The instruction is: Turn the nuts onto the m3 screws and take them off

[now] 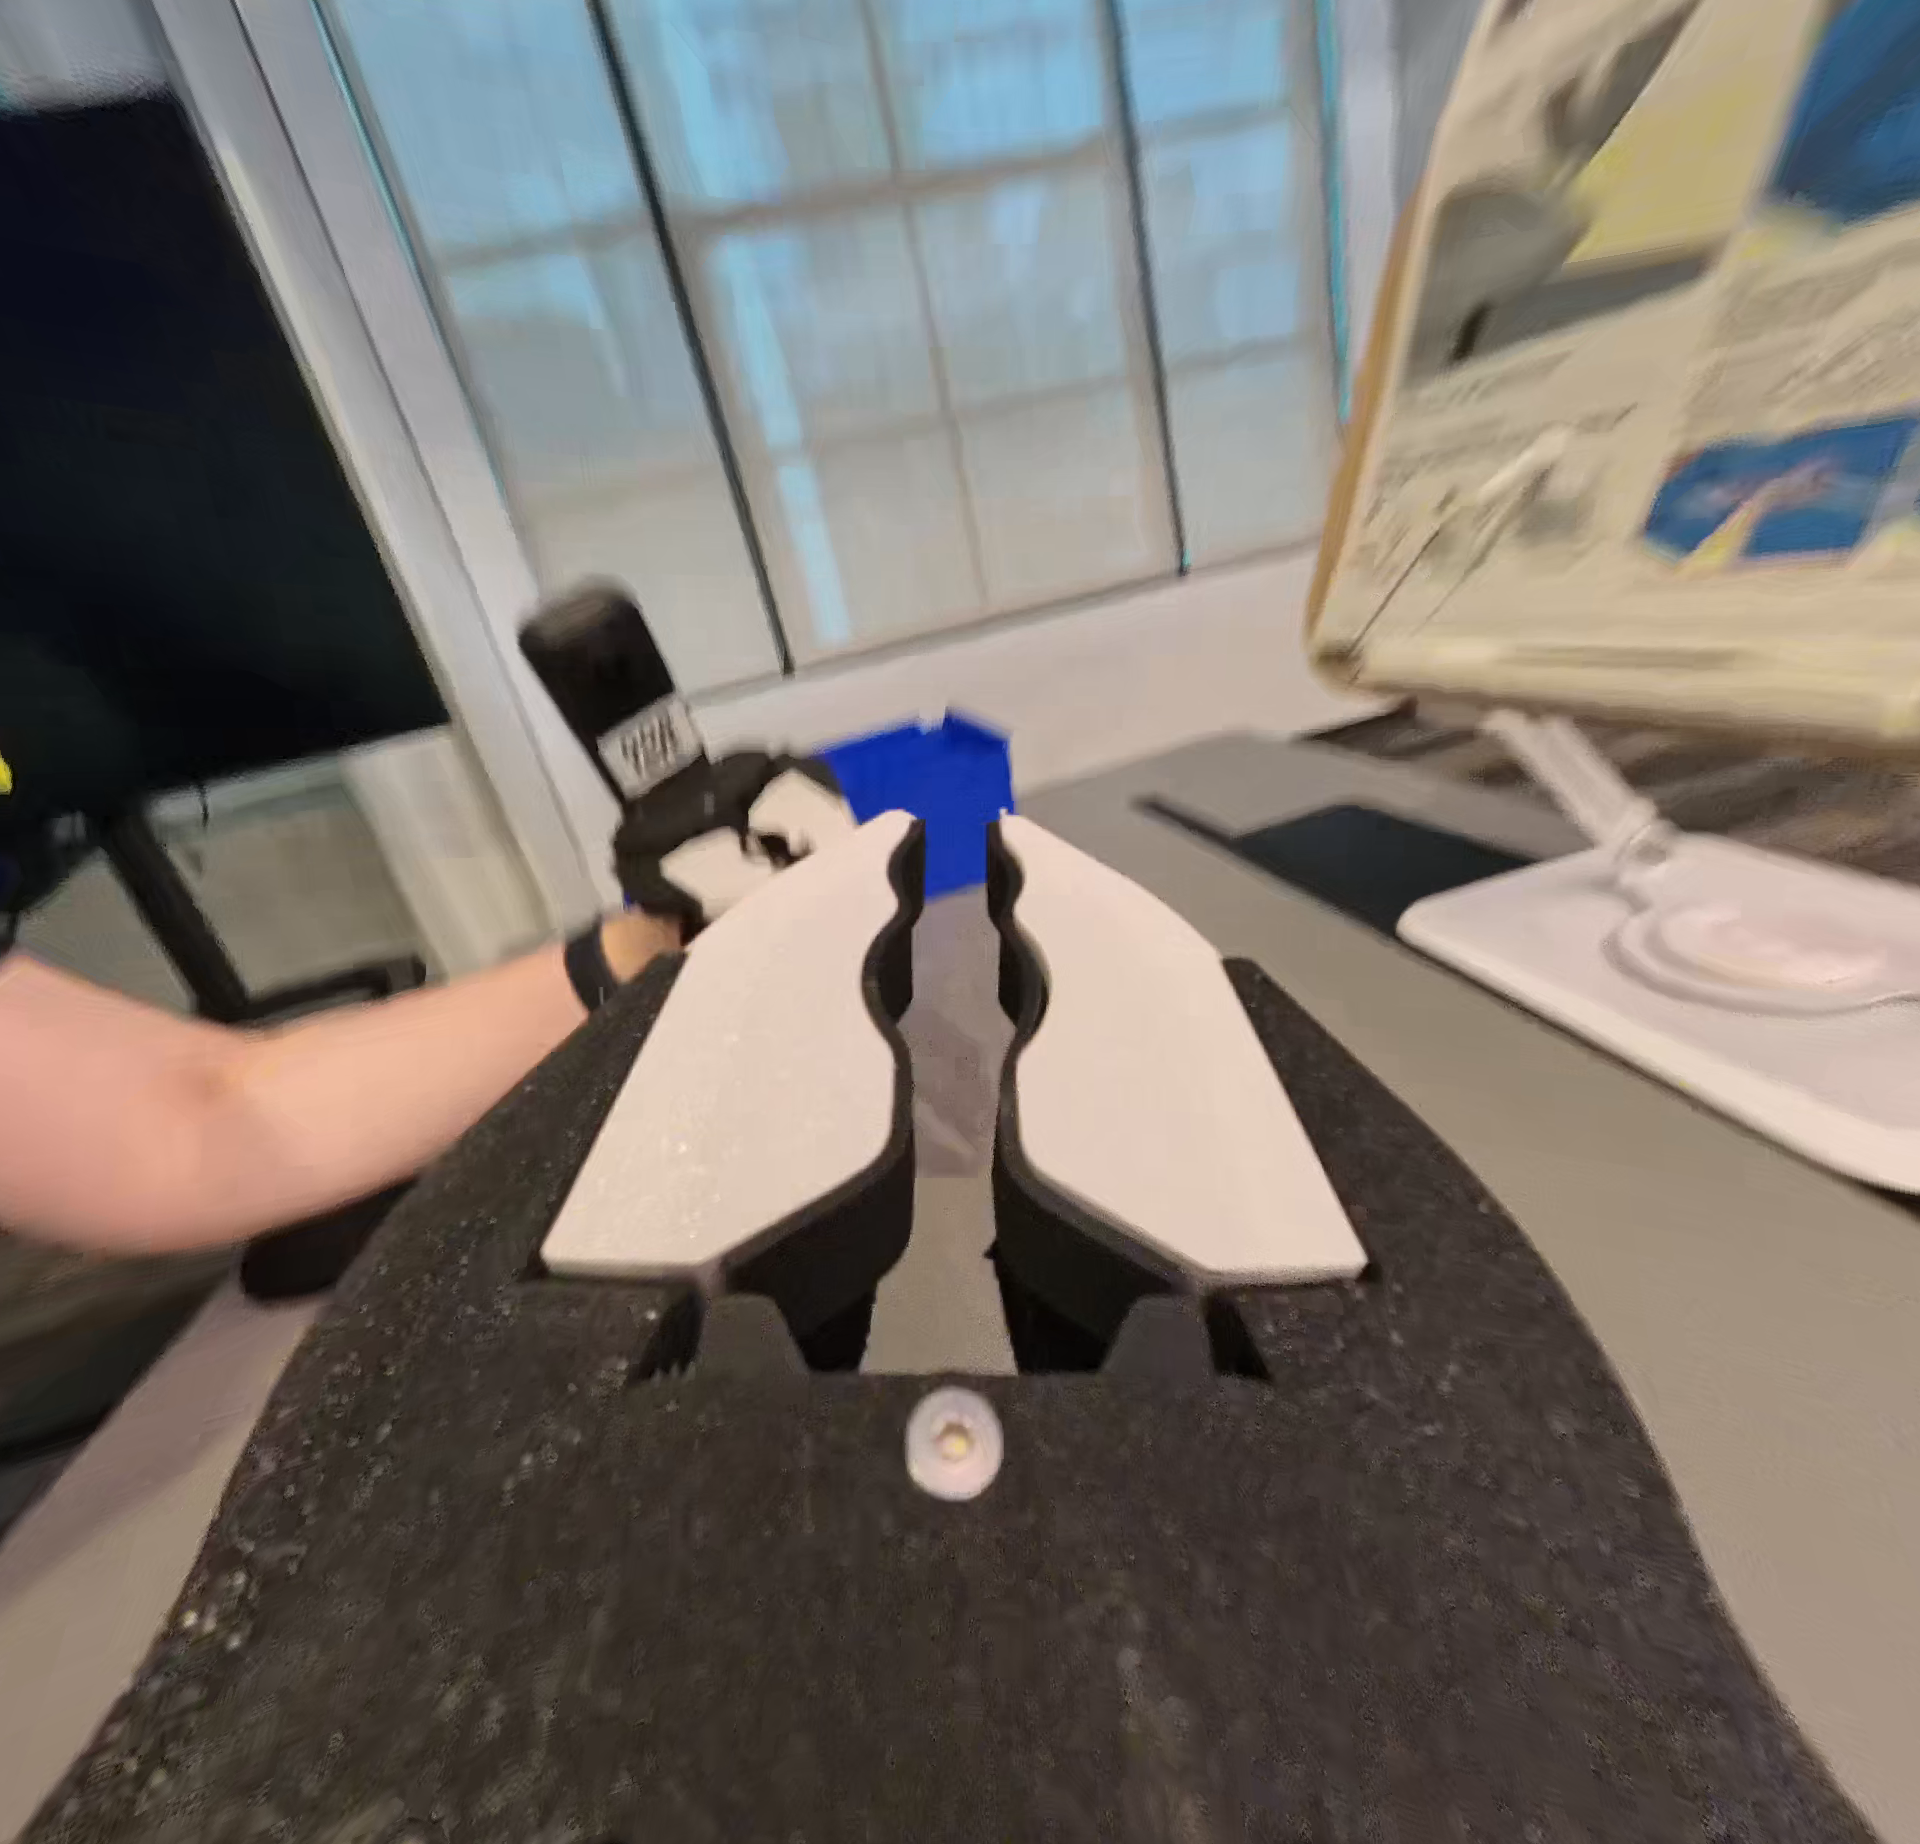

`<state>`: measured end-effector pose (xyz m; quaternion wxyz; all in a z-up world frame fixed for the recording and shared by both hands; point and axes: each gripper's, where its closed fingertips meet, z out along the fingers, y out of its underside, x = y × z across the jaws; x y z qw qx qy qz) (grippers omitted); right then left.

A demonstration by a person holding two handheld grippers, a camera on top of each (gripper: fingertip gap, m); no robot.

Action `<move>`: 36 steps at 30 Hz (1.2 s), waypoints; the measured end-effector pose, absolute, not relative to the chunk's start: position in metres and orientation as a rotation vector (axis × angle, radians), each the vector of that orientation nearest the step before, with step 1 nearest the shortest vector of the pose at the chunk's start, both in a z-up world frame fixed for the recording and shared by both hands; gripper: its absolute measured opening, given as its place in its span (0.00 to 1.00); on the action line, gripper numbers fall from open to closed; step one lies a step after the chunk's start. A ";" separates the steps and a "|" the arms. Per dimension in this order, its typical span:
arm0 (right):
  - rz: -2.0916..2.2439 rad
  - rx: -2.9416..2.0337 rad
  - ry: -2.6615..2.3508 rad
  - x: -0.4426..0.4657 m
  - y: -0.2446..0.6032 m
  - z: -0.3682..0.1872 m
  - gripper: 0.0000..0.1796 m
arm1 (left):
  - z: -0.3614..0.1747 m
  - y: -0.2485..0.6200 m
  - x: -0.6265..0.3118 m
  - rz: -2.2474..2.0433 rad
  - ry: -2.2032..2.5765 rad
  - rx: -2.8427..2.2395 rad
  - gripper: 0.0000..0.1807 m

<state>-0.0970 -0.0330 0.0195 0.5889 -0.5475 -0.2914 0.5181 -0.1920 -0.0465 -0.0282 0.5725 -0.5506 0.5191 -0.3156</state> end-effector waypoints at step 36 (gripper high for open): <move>0.762 -1.448 -1.166 -0.077 -0.096 0.006 0.01 | -0.025 -0.042 -0.196 -0.726 1.177 -1.298 0.01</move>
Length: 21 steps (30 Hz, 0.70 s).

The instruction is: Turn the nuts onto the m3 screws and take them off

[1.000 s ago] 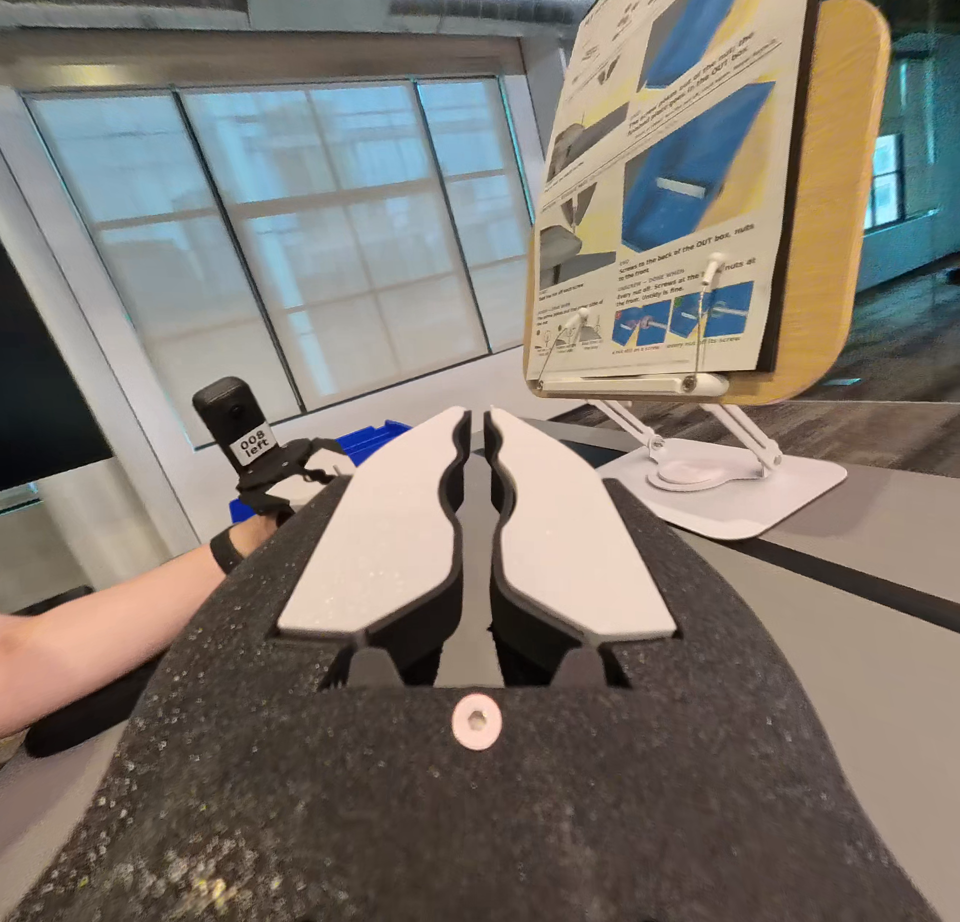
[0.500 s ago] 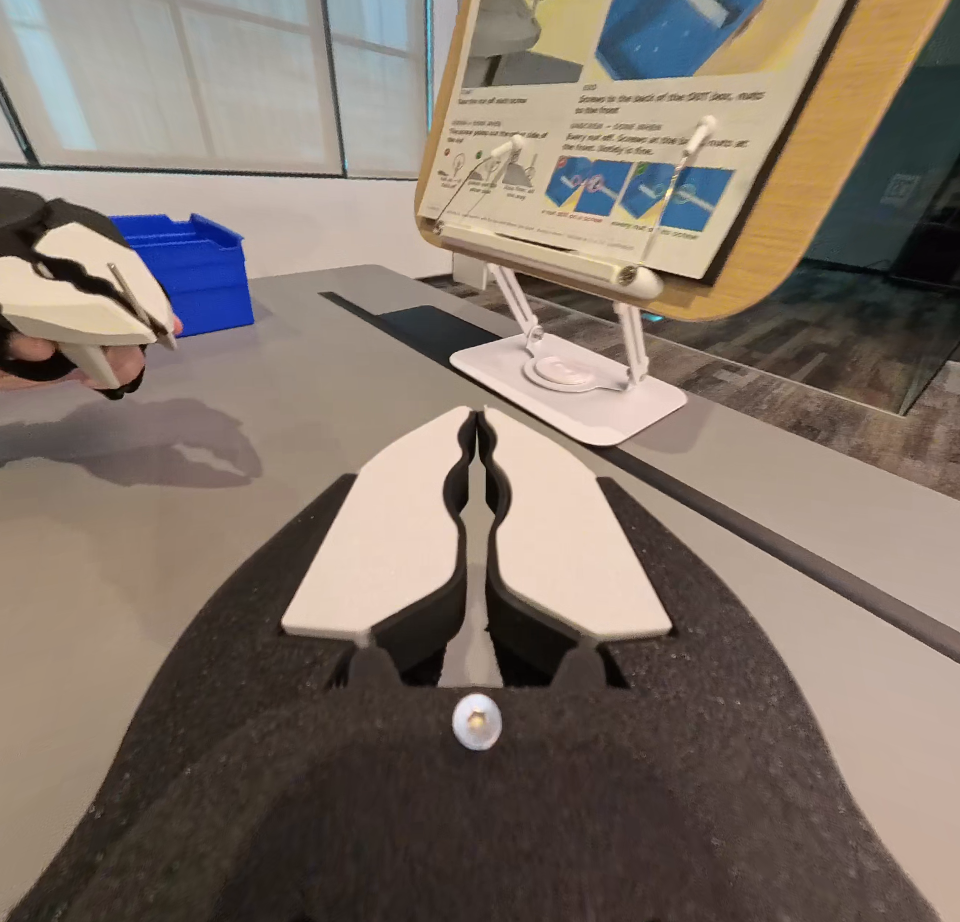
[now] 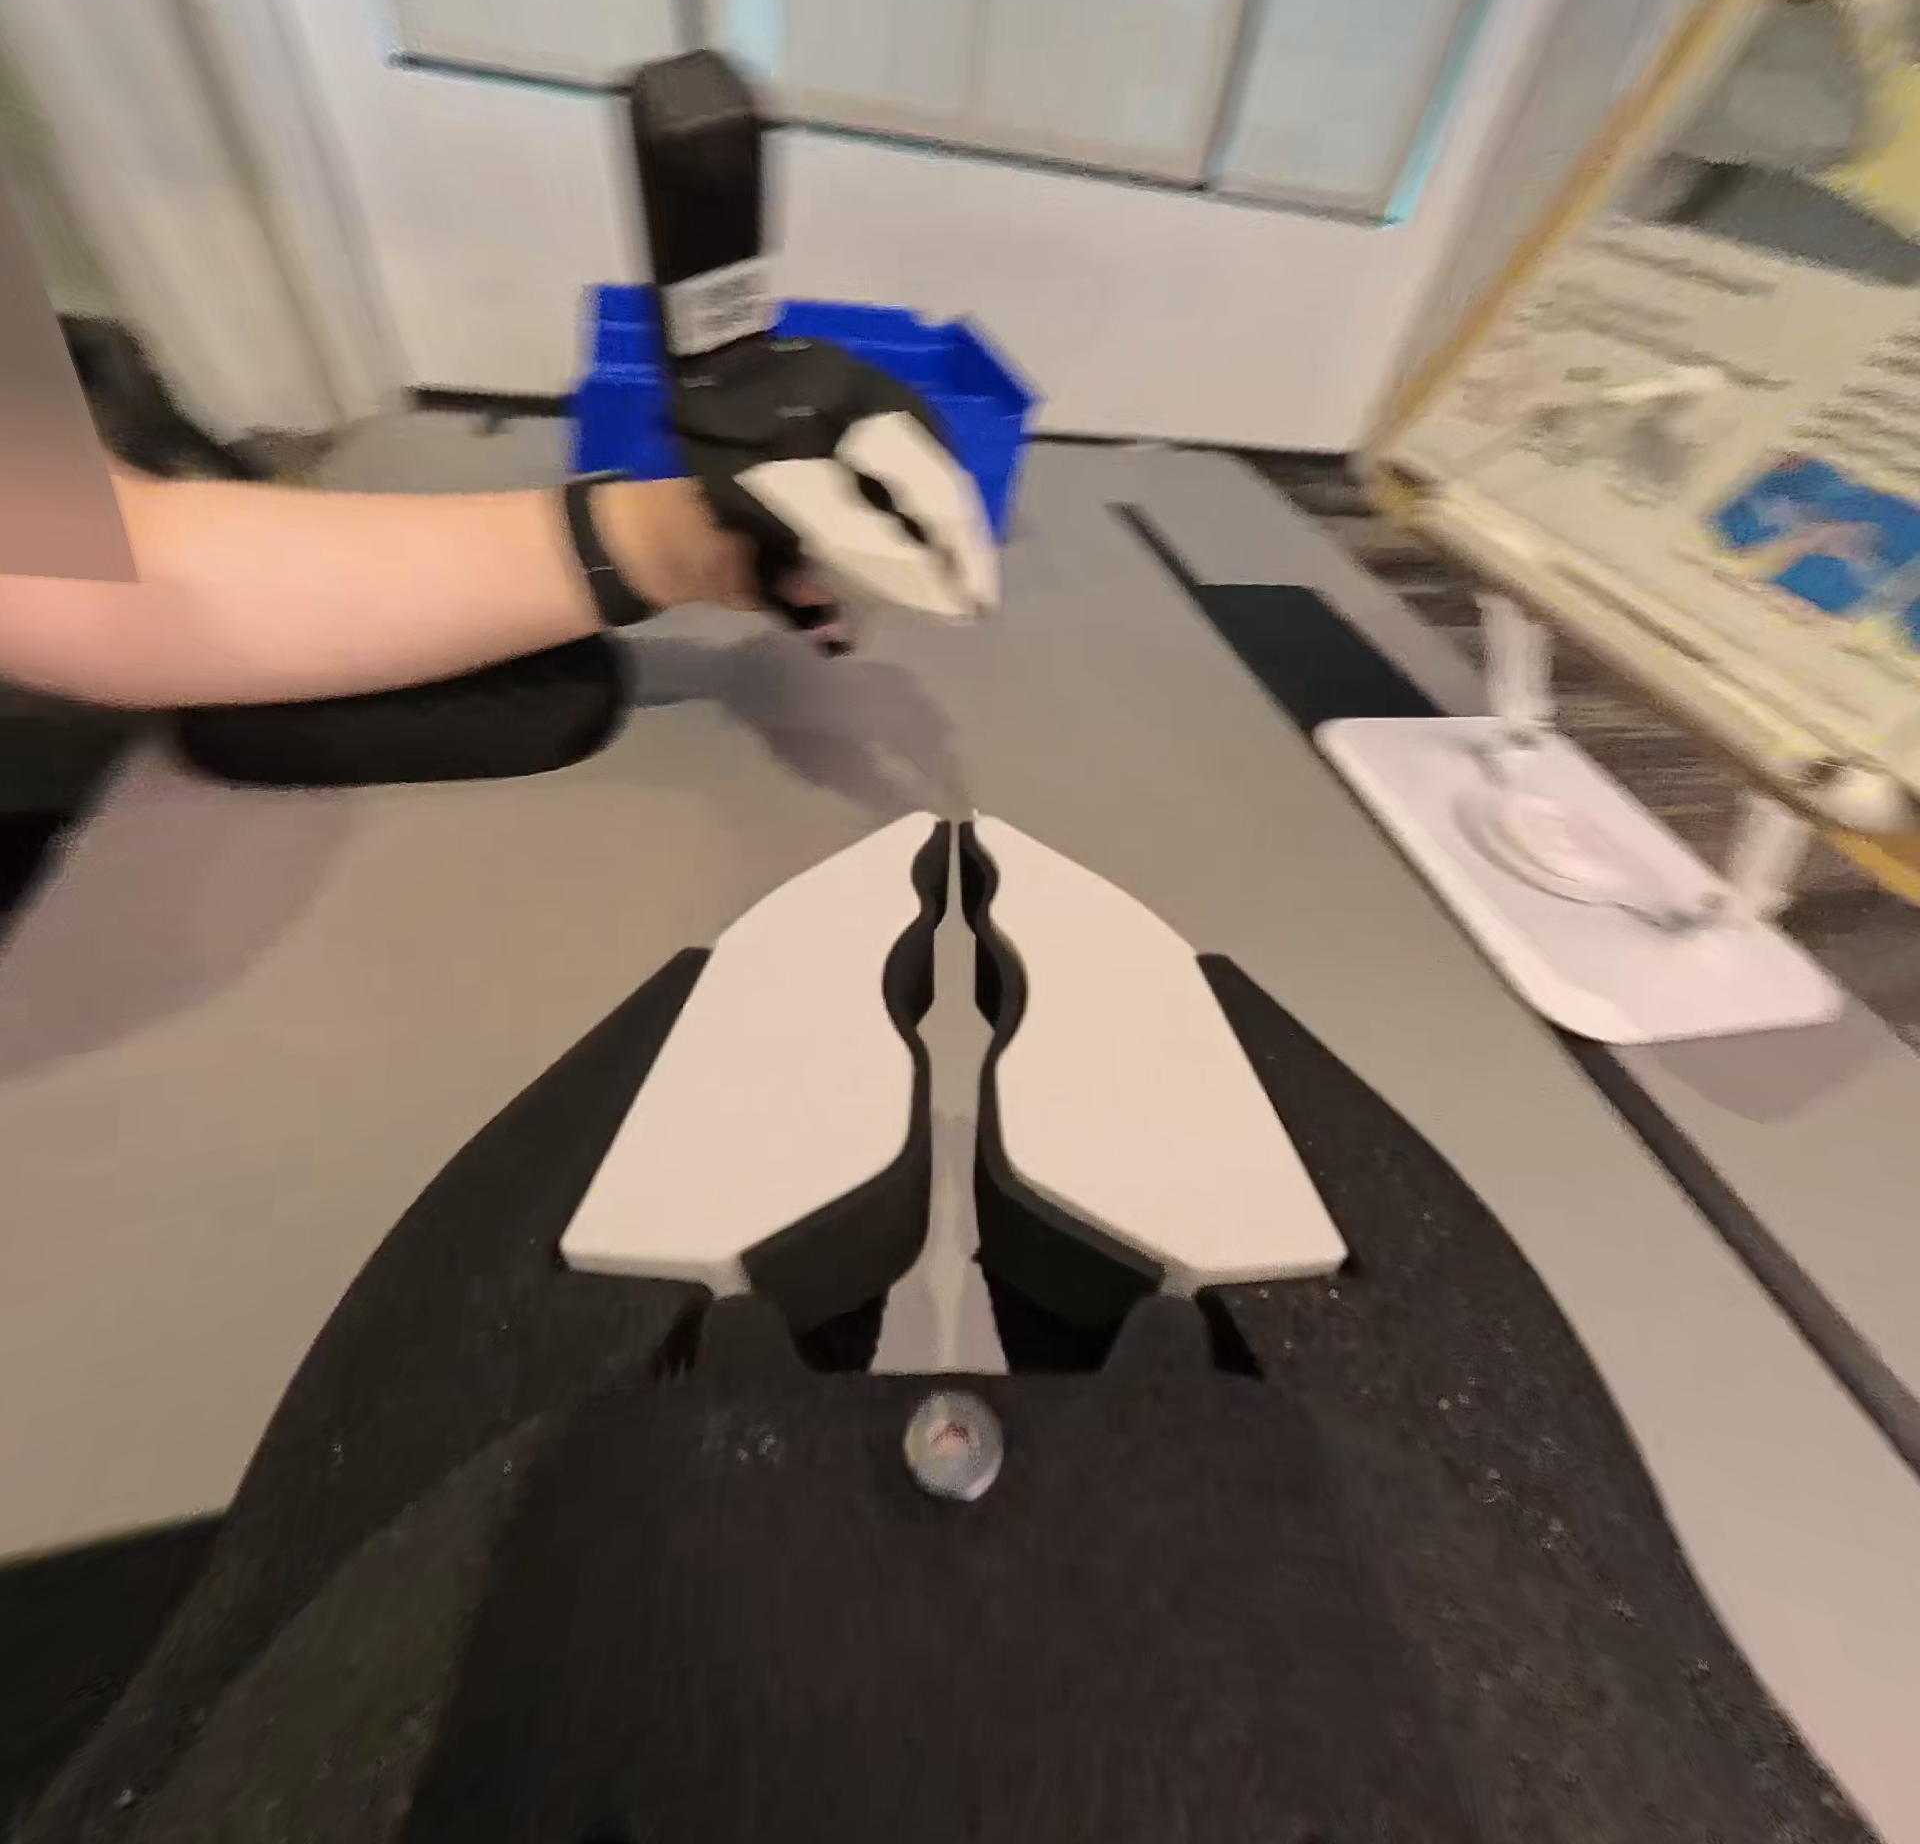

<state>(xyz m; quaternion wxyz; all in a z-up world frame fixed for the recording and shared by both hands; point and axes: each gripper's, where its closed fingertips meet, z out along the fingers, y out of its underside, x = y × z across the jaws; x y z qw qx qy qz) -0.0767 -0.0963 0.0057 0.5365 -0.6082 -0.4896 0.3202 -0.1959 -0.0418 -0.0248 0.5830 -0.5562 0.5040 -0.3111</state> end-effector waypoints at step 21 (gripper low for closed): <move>0.246 -2.204 -2.045 -0.055 -0.324 -0.160 0.09 | -0.011 -0.052 -0.193 -0.807 1.155 -1.243 0.01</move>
